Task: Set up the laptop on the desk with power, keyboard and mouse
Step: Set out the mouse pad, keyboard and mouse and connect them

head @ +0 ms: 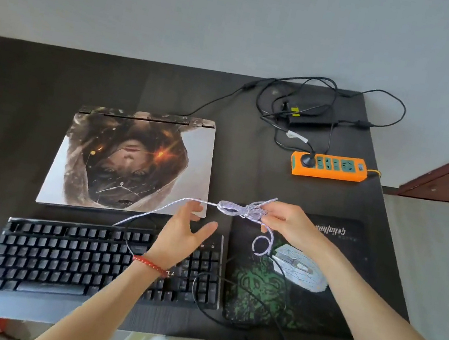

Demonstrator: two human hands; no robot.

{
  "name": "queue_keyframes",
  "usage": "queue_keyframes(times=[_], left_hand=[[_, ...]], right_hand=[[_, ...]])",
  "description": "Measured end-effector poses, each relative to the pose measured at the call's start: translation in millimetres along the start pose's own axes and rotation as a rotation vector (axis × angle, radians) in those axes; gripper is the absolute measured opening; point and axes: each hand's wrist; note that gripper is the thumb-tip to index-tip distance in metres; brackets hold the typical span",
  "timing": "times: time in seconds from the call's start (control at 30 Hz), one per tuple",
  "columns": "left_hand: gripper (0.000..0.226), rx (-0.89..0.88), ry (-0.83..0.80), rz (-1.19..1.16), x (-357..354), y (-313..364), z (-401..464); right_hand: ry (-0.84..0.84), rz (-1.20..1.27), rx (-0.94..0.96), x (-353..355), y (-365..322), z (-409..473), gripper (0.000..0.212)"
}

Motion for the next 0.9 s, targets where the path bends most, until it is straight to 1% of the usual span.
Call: queue_keyframes(times=[0.03, 0.07, 0.13, 0.17, 0.2, 0.23, 0.27, 0.3, 0.33, 0.37, 0.4, 0.43, 0.47, 0.5, 0.53, 0.57, 0.6, 0.63, 0.67, 0.7, 0.73, 0.77, 0.8, 0.83, 0.9], left_hand=[[0.042, -0.013, -0.064, 0.076, 0.5, 0.9, 5.1], [0.038, -0.055, -0.135, 0.202, 0.0, -0.1, 8.0], [0.032, -0.141, -0.329, 0.420, -3.6, -0.8, 5.4], [0.031, -0.156, -0.402, 0.471, -6.8, -1.9, 0.4], [0.029, -0.149, -0.406, 0.484, -10.0, -4.5, -5.1], [0.024, -0.128, -0.341, 0.464, -11.7, -8.5, -10.8], [0.019, -0.072, -0.219, 0.412, -11.4, -10.4, -15.5], [0.017, 0.028, -0.074, 0.319, -5.8, -12.2, -19.7], [0.020, 0.168, 0.036, 0.136, 1.7, -11.7, -19.9], [0.022, 0.331, 0.108, -0.174, 12.0, -11.0, -15.9], [0.023, 0.484, 0.124, -0.566, 22.9, -9.9, -9.3], [0.023, 0.588, 0.122, -0.940, 35.7, -9.0, -2.4], [0.019, 0.640, 0.159, -1.214, 46.8, -6.3, 5.5], [0.013, 0.667, 0.249, -1.376, 55.8, -3.7, 13.0], [0.007, 0.678, 0.356, -1.440, 61.3, -1.2, 18.5], [0.006, 0.682, 0.431, -1.418, 64.5, 1.9, 20.1], [0.011, 0.678, 0.467, -1.319, 65.9, 3.6, 18.7], [0.018, 0.646, 0.457, -1.166, 66.0, 4.0, 14.9], [0.023, 0.582, 0.414, -0.986, 66.3, 3.6, 7.5], [0.022, 0.496, 0.353, -0.803, 66.8, 1.7, -2.5], [0.018, 0.392, 0.296, -0.644, 66.3, -2.4, -14.0], [0.015, 0.290, 0.249, -0.535, 66.1, -4.6, -25.8], [0.015, 0.197, 0.215, -0.457, 67.0, -5.4, -36.4], [0.017, 0.116, 0.183, -0.393, 66.3, -3.1, -43.9], [0.016, 0.001, 0.141, -0.291, 66.6, 0.9, -55.0]], right_hand=[[0.026, 0.021, -0.013, -1.2, 0.1, -3.3, 0.022], [0.064, 0.061, -0.020, -4.0, 0.2, -5.9, 0.020], [0.147, 0.163, -0.043, -8.7, 2.9, -10.7, 0.013], [0.171, 0.188, -0.055, -11.0, 5.4, -12.6, 0.015], [0.183, 0.191, -0.067, -13.3, 8.3, -14.3, 0.014], [0.198, 0.205, -0.069, -16.4, 10.5, -16.1, 0.012], [0.224, 0.221, -0.057, -17.8, 12.9, -17.7, 0.014], [0.263, 0.239, -0.036, -20.1, 13.8, -17.5, 0.018], [0.310, 0.261, -0.022, -20.3, 15.5, -17.8, 0.022], [0.337, 0.287, -0.017, -20.4, 15.5, -18.0, 0.024], [0.341, 0.312, -0.019, -21.2, 15.3, -18.7, 0.025], [0.325, 0.320, -0.022, -24.0, 14.1, -19.1, 0.026], [0.300, 0.295, -0.033, -26.0, 14.0, -18.3, 0.028], [0.266, 0.240, -0.057, -28.8, 13.5, -16.8, 0.029], [0.235, 0.180, -0.090, -32.0, 13.0, -15.1, 0.029], [0.221, 0.135, -0.119, -34.3, 12.3, -13.2, 0.028], [0.232, 0.097, -0.143, -35.9, 11.8, -10.3, 0.026], [0.283, 0.047, -0.167, -35.6, 11.9, -6.8, 0.023], [0.374, -0.021, -0.185, -34.9, 9.5, -3.2, 0.022], [0.468, -0.080, -0.175, -35.2, 3.7, 0.2, 0.022], [0.521, -0.105, -0.126, -38.0, -5.5, 4.3, 0.020], [0.506, -0.103, -0.066, -43.6, -17.1, 9.7, 0.019], [0.421, -0.097, -0.027, -52.9, -31.1, 16.9, 0.020], [0.289, -0.089, -0.016, -64.6, -44.2, 23.3, 0.025], [-0.059, -0.006, -0.093, -95.2, -68.9, 36.6, 0.035]])
Point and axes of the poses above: each hand's wrist, its own z-axis towards the middle knuckle, its own x-axis out of the back of the hand, y = z × x, and after that the axes turned 1 degree about -y, right-handed
